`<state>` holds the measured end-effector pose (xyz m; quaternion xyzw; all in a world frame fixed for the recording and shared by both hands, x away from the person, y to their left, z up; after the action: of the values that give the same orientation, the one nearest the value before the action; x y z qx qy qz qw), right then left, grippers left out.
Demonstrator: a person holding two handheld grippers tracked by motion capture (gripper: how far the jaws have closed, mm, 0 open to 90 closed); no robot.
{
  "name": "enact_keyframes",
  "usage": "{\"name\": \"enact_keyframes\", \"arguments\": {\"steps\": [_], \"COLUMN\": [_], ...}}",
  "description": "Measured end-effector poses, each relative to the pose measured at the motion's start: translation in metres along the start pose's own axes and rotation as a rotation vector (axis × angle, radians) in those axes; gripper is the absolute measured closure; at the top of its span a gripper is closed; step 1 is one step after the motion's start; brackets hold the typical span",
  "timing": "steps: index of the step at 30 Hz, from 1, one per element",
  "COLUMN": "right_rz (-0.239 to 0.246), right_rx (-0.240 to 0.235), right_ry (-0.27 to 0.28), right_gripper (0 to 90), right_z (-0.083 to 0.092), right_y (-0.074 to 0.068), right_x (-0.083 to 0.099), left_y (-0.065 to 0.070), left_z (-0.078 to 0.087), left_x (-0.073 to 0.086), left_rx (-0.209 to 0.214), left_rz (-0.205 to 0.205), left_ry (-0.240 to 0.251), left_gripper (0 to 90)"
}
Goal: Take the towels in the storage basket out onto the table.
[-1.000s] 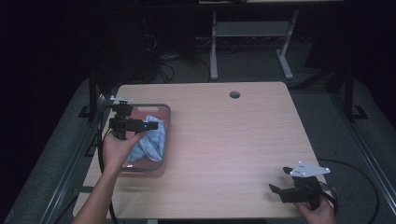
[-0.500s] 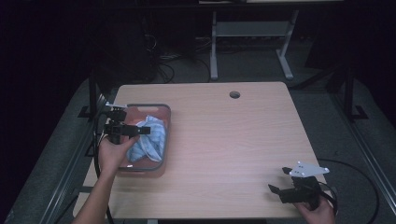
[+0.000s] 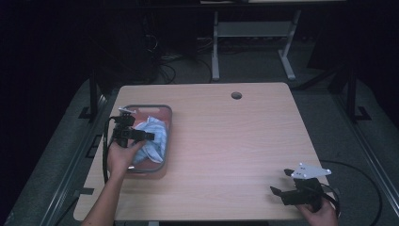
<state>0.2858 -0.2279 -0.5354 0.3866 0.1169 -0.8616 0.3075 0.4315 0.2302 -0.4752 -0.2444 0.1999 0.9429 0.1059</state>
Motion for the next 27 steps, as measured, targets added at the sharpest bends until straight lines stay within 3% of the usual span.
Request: {"name": "enact_keyframes", "arguments": {"steps": [2, 5, 14, 21, 27], "right_rz": [0.001, 0.002, 0.001, 0.001, -0.006], "right_rx": [0.001, 0.000, -0.002, -0.004, -0.001], "right_ry": [0.001, 0.002, -0.001, -0.001, 0.000], "right_gripper": [14.8, 14.7, 14.8, 14.8, 14.7], "right_z": [0.000, 0.000, 0.000, 0.000, 0.001], "right_y": [0.000, 0.000, 0.000, 0.000, 0.001], "right_x": [0.000, 0.000, 0.000, 0.001, 0.001], "left_y": [-0.002, -0.005, -0.006, -0.006, -0.001], "left_z": [-0.004, -0.008, -0.018, -0.017, -0.007], "left_x": [0.001, 0.004, 0.011, 0.012, 0.008], "left_rx": [-0.023, -0.049, -0.052, -0.041, -0.018], "left_rz": [-0.012, -0.027, -0.046, -0.046, -0.035], "left_ry": [-0.020, -0.051, -0.126, -0.134, -0.078], "left_gripper": [32.0, 41.0, 61.5, 67.9, 69.4]}}
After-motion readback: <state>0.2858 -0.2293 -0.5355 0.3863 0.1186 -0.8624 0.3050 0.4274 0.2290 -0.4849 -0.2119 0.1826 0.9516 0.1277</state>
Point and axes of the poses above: each handheld gripper's, and its own axes: z roughly backward along the jaws, x roughly out of its underside, y roughly to its right, the point moved 10 cm from there along -z, roughly forward along the jaws, and after that the axes turned 5 degrees about x, right-handed, at the moved point
